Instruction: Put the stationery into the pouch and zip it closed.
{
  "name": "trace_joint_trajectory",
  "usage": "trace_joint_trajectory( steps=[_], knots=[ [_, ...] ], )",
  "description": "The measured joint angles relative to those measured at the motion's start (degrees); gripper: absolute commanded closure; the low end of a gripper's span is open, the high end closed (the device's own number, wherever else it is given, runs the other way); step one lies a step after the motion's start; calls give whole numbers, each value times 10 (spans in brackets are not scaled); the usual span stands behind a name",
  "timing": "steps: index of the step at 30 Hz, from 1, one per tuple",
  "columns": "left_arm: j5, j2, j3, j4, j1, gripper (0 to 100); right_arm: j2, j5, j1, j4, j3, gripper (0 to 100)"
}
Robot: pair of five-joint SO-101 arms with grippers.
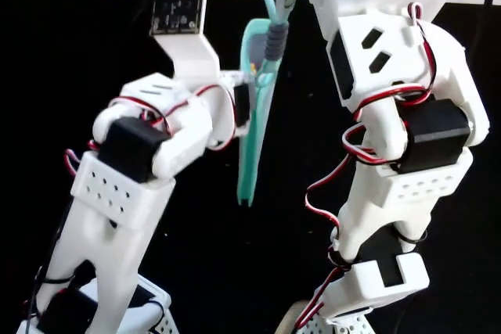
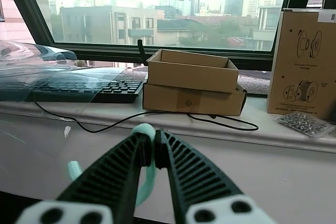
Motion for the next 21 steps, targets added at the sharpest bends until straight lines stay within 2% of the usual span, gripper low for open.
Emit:
trace_joint_trajectory(
  steps=[10, 21],
  knots=[
    [-122, 31, -24, 69, -8, 992, 0, 0, 0, 20, 0, 993],
    [-130, 30, -30, 156, -8, 989, 0, 0, -1, 49, 0, 993]
  ],
)
